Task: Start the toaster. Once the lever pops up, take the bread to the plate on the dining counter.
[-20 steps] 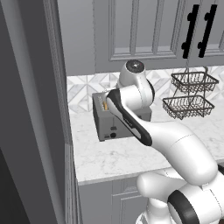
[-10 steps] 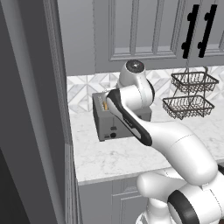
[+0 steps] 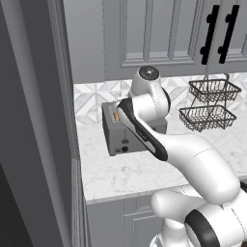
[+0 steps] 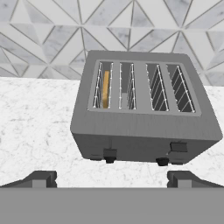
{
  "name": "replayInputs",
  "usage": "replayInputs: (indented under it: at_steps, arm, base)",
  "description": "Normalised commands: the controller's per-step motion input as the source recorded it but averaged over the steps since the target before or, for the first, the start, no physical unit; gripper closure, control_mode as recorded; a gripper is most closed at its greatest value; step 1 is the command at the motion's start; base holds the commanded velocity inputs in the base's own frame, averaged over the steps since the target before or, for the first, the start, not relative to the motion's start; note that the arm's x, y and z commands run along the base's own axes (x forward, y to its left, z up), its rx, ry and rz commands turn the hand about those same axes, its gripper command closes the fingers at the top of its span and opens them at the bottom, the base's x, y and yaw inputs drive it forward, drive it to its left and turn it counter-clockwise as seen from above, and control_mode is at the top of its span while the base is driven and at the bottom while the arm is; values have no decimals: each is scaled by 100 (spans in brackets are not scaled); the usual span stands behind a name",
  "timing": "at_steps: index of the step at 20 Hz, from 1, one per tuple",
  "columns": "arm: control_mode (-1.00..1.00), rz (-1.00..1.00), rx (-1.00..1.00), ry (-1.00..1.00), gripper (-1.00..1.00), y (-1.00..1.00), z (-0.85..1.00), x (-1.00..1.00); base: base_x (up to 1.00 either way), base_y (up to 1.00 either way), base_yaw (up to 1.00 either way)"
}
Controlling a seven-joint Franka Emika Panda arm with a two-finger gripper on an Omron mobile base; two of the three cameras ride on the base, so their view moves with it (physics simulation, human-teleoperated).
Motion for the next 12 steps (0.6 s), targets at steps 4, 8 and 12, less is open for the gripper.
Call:
replayInputs:
  at_steps: [4, 8, 12]
  arm:
    - [-100, 0, 0, 0, -100, 0, 0, 0]
    - [-100, 0, 0, 0, -100, 0, 0, 0]
    - [-100, 0, 0, 0, -100, 0, 0, 0]
  base:
    - [0, 0, 0]
    - [0, 0, 0]
    - [0, 0, 0]
